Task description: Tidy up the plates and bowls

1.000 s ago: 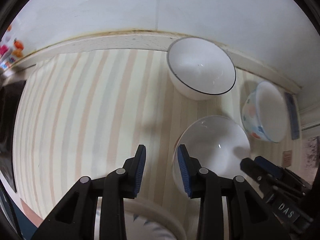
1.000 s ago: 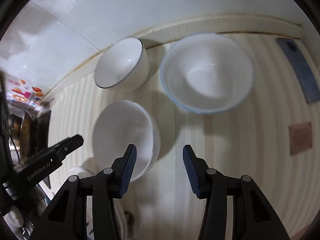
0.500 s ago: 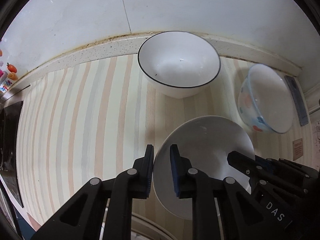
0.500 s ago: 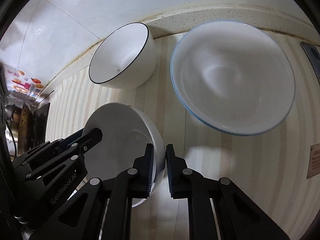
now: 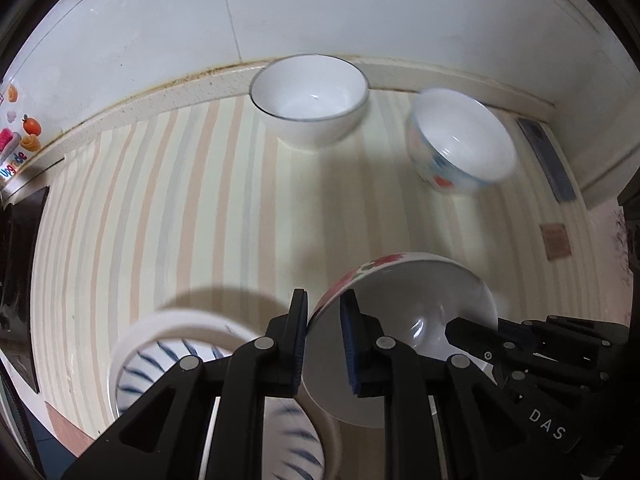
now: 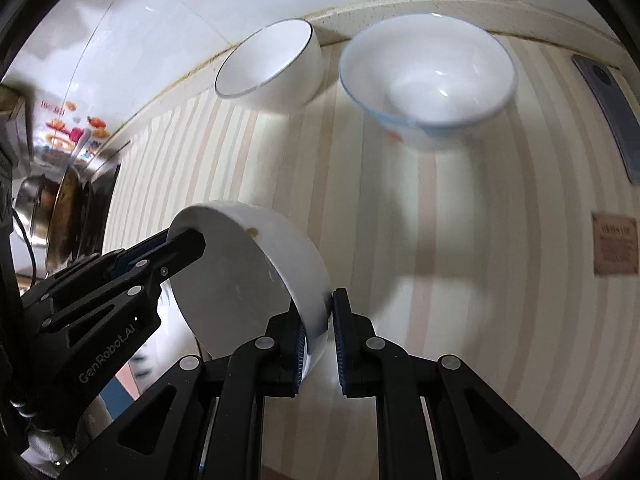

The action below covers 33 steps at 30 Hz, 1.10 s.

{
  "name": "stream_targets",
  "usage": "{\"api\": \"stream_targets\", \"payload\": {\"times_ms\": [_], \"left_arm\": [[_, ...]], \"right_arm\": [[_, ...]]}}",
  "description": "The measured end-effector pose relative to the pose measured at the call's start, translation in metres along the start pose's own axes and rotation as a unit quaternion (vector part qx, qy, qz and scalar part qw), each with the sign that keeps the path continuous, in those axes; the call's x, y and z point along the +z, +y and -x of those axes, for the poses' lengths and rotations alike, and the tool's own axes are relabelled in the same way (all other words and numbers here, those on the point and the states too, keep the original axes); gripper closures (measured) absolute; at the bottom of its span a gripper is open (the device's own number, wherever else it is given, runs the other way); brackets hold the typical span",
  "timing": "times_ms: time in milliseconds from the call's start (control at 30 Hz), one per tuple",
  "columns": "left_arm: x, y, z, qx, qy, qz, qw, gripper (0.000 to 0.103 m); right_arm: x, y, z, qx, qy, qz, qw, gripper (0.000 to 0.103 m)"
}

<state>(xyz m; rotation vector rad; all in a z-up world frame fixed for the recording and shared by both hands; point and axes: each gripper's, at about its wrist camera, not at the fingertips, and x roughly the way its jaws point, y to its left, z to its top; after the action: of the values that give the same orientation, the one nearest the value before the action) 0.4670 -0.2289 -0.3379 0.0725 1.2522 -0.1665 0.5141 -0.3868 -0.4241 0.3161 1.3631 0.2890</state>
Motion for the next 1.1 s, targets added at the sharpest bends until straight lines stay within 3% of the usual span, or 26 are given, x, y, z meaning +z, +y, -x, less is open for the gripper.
{"api": "stream_targets", "payload": {"times_ms": [400, 733, 900, 1000, 1067, 1100], "left_arm": [[-0.042, -0.05, 0.004, -0.02, 0.018, -0.047, 0.9985, 0.089], [-0.048, -0.061, -0.007, -0.013, 0.03, -0.063, 0.9975, 0.089], [-0.04, -0.048, 0.012, -0.019, 0.03, -0.047, 0.9983, 0.088], [-0.016, -0.037, 0.038, -0.032, 0.004, -0.025, 0.9992, 0.085], [0.006, -0.034, 0.044, -0.048, -0.009, -0.011, 0.9988, 0.069], [0.022, -0.034, 0.043, -0.052, -0.016, -0.008, 0.9985, 0.066]], "right_arm": [[-0.072, -0.048, 0.034, -0.005, 0.016, -0.032, 0.999, 0.089], [-0.081, -0.066, 0.028, 0.005, 0.031, -0.058, 0.998, 0.086], [-0.073, -0.076, 0.034, 0.018, 0.046, -0.086, 0.995, 0.084], [-0.063, -0.089, 0.052, 0.037, 0.031, -0.108, 0.993, 0.083], [-0.049, -0.099, 0.068, 0.05, 0.015, -0.125, 0.991, 0.082], [-0.039, -0.104, 0.076, 0.056, 0.002, -0.134, 0.989, 0.077]]}}
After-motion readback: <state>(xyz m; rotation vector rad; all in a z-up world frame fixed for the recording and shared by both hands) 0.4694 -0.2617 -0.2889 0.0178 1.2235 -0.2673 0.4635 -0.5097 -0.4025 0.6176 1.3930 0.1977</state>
